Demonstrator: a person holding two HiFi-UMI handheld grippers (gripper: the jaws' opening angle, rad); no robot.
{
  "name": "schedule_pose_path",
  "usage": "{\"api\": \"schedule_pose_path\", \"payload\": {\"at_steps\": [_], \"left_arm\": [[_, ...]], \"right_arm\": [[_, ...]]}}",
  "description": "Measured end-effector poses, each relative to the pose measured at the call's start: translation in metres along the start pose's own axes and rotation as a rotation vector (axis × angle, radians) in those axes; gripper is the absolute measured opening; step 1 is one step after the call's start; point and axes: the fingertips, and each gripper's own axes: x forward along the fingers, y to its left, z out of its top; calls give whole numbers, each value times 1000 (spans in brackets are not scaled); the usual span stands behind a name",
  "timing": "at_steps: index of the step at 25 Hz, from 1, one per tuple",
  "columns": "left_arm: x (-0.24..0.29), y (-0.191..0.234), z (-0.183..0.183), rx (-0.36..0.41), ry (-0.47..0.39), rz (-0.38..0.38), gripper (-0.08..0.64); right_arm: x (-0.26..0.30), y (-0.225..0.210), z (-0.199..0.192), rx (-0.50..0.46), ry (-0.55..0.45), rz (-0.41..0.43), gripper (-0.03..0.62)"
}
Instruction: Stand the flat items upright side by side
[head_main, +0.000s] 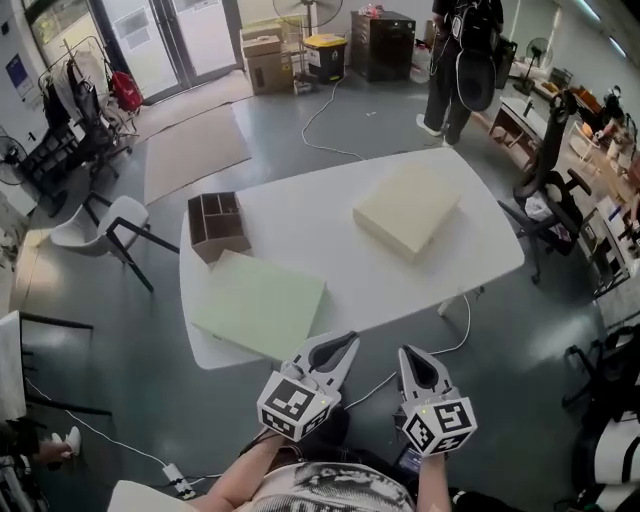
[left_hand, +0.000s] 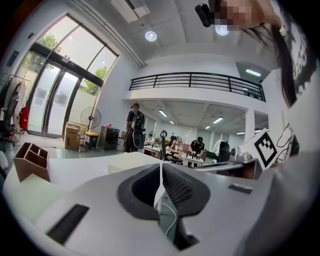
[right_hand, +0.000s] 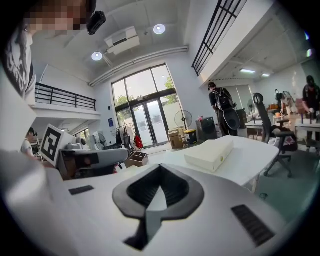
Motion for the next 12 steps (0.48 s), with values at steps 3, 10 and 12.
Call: {"api": "schedule_pose_path", "payload": {"at_steps": [3, 10, 12], "left_arm": [[9, 29, 5, 15, 8, 11, 21], [26, 68, 8, 9, 22, -23, 21], [31, 72, 9, 1, 27, -37, 21]], "right_arm": [[29, 0, 9, 31, 7, 12, -2], [68, -5, 30, 45, -7, -19, -3], [70, -8, 33, 36, -6, -38, -2]]}}
